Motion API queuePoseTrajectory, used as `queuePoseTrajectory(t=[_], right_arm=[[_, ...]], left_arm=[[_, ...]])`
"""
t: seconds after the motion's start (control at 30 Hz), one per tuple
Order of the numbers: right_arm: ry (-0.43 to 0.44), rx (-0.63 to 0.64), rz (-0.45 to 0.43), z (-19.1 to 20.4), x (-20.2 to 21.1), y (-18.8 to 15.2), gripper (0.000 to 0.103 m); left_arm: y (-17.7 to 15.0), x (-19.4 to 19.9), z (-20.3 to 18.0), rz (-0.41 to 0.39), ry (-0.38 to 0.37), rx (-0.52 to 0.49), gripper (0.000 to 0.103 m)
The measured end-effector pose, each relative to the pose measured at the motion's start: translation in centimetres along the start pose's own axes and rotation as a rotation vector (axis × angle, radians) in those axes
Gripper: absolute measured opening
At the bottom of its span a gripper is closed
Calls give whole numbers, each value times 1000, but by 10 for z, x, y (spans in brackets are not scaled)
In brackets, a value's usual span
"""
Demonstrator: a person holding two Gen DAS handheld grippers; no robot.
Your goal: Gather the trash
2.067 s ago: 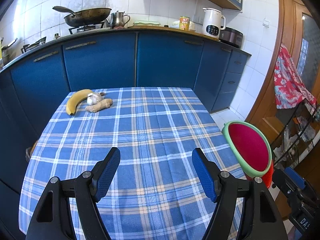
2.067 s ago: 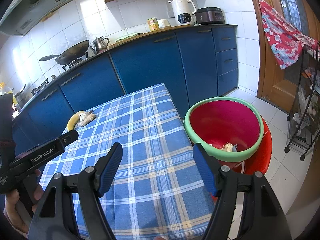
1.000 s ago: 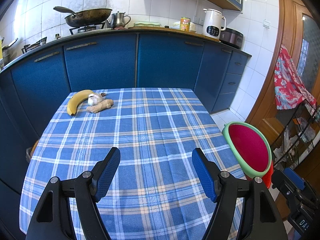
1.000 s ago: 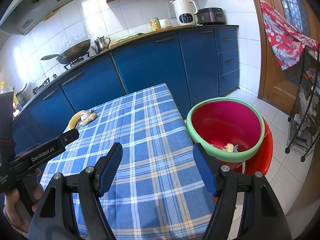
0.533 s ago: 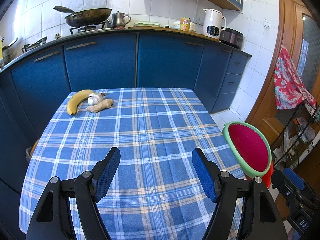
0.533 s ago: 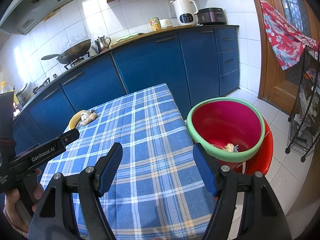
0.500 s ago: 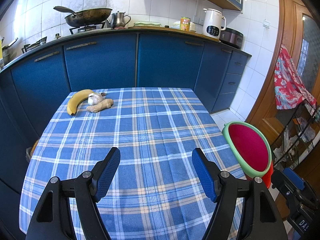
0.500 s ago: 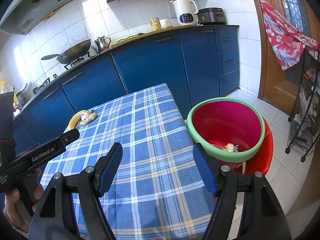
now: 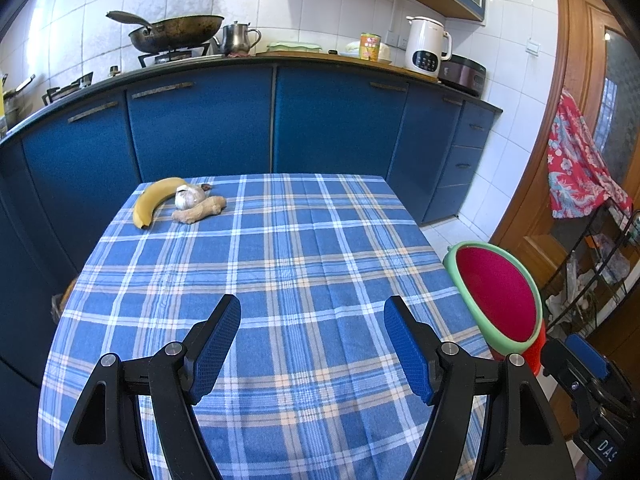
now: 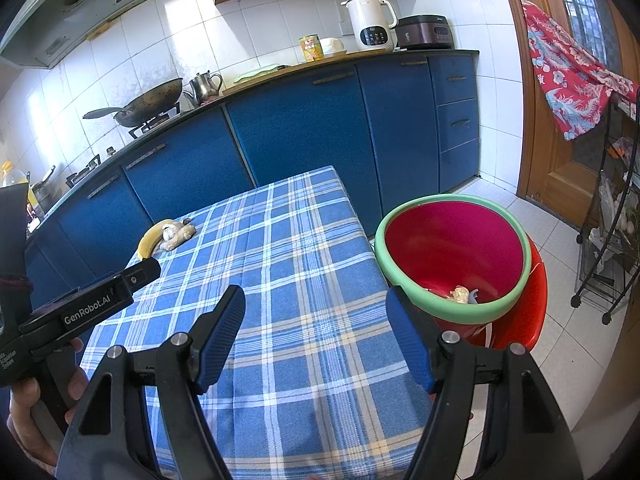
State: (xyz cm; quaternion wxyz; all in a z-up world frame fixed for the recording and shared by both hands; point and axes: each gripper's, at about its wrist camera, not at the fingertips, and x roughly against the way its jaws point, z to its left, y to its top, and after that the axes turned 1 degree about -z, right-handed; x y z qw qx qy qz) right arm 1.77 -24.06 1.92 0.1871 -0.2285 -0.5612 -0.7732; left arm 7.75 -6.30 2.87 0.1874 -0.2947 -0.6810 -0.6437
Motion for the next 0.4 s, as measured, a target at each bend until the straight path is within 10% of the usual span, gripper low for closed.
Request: queuePoseTrajectory(t=[0.4], right_arm=[[-1,0,0,0,0,0,73]], left_arm=[[-2,0,0,3,0,1,75]])
